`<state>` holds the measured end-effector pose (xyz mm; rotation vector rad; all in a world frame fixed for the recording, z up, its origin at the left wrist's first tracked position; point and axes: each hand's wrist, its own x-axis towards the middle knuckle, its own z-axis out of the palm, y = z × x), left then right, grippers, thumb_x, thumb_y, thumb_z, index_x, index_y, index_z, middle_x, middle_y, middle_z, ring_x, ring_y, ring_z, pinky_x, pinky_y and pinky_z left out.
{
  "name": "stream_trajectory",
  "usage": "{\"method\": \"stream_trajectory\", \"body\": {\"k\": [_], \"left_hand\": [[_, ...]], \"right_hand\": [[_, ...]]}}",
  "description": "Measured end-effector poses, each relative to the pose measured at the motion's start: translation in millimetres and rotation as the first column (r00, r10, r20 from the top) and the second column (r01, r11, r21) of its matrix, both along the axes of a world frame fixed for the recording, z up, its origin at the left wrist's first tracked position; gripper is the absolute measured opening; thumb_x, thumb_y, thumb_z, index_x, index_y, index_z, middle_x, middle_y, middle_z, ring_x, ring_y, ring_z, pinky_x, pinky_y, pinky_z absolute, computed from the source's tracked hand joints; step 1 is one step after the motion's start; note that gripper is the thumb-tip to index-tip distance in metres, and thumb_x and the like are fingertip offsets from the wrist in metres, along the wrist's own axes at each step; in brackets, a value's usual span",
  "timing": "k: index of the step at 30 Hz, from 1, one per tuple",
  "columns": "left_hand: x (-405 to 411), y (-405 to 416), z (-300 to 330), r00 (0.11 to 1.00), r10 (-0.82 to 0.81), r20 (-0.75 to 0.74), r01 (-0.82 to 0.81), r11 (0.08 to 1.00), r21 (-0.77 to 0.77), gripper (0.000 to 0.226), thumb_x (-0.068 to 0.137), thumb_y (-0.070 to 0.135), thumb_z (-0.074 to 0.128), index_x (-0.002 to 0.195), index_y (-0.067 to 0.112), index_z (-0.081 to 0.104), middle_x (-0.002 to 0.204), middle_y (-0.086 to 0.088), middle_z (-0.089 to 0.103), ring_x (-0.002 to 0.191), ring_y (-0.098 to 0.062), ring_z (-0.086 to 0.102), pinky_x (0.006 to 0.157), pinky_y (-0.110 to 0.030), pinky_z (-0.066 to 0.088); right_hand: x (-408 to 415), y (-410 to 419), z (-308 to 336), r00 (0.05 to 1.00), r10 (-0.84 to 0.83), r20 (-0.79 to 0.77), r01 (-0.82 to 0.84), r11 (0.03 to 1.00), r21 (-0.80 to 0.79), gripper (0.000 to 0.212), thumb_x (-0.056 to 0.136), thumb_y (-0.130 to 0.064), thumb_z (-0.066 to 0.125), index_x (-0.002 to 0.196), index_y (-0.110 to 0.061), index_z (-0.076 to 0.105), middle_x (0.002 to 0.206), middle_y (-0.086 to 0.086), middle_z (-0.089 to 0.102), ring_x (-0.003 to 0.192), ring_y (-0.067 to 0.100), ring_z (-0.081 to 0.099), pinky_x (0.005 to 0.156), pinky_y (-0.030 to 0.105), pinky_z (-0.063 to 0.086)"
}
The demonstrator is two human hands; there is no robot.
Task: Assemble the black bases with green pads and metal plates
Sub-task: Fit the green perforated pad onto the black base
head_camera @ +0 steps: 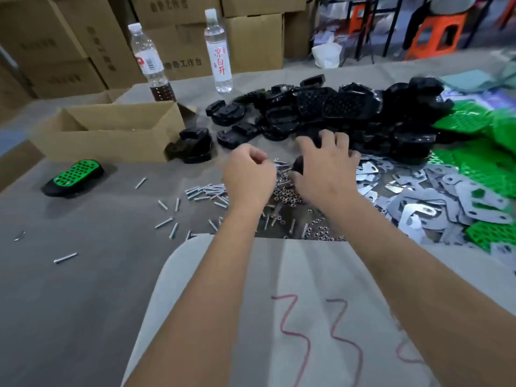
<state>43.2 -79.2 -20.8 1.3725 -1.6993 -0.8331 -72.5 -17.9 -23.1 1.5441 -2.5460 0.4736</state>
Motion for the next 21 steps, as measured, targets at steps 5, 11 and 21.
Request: {"method": "stream_trajectory", "body": {"k": [5, 11, 21], "left_hand": [[-45, 15, -6, 0.977, -0.182, 0.109, 0.173, 0.981, 0.086, 0.031, 0.084, 0.002, 0.058, 0.112, 0.012, 0.068, 0.108, -0.004, 0.07, 0.104, -0.025, 0.064, 0.092, -0.036, 0.052], [-59, 24, 1, 0.983, -0.063, -0.17, 0.073, 0.996, 0.052, 0.018, 0.1, 0.03, 0.057, 0.098, 0.016, 0.07, 0.086, 0.007, 0.068, 0.087, -0.017, 0.066, 0.073, -0.034, 0.047], [-105, 49, 0, 0.861, -0.485, 0.156, 0.509, 0.803, -0.31, 0.044, 0.094, 0.057, 0.061, 0.126, 0.026, 0.062, 0.122, -0.001, 0.065, 0.116, -0.022, 0.056, 0.1, -0.037, 0.046]], "right_hand": [[-27, 14, -2, 0.989, 0.131, -0.073, -0.122, 0.986, 0.117, 0.039, 0.096, -0.033, 0.064, 0.132, -0.021, 0.055, 0.139, 0.002, 0.052, 0.133, 0.029, 0.041, 0.11, 0.051, 0.032], [-40, 27, 8, 0.993, 0.11, 0.053, -0.108, 0.993, -0.039, 0.033, 0.101, -0.043, 0.06, 0.119, -0.016, 0.063, 0.119, 0.001, 0.063, 0.118, 0.027, 0.051, 0.1, 0.049, 0.038], [-100, 79, 10, 0.552, 0.307, 0.775, 0.24, 0.832, -0.501, 0.064, 0.11, -0.046, 0.04, 0.074, 0.006, 0.054, 0.067, 0.007, 0.045, 0.063, 0.019, 0.042, 0.063, 0.031, 0.036]]}}
